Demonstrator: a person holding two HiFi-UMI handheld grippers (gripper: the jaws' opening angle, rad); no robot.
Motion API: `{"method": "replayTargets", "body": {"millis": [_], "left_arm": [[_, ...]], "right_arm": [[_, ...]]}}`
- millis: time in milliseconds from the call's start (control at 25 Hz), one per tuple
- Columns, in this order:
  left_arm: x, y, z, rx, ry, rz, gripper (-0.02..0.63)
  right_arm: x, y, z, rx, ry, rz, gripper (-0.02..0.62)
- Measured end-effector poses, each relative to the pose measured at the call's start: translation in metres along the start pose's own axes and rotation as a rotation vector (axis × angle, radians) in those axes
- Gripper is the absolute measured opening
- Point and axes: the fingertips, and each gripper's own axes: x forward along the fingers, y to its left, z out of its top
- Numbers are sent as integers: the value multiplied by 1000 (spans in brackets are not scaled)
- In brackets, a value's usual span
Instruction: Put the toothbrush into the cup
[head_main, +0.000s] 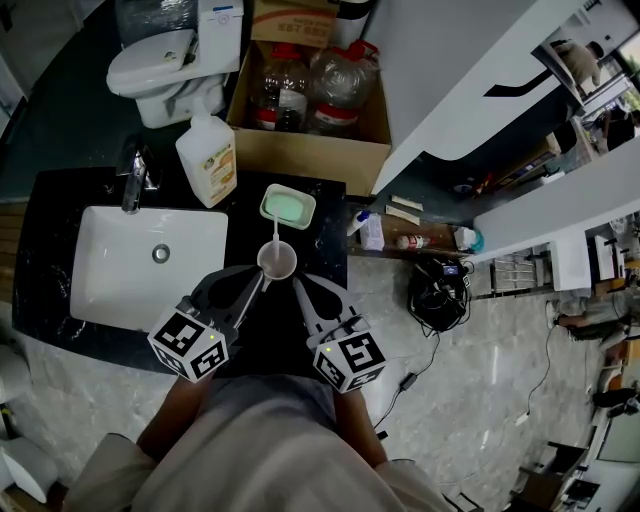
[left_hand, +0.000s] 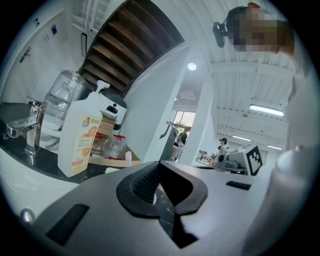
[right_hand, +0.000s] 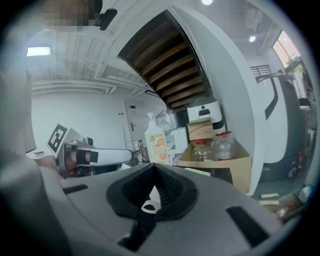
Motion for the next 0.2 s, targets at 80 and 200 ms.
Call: {"method": "replayTargets", "body": {"millis": [80, 200], "left_arm": [[0, 1, 0, -2, 0, 2, 9], [0, 4, -2, -6, 0, 4, 9]], "right_arm": [[2, 1, -1, 0, 4, 2, 5], [4, 0, -3, 1, 11, 1, 5]]}}
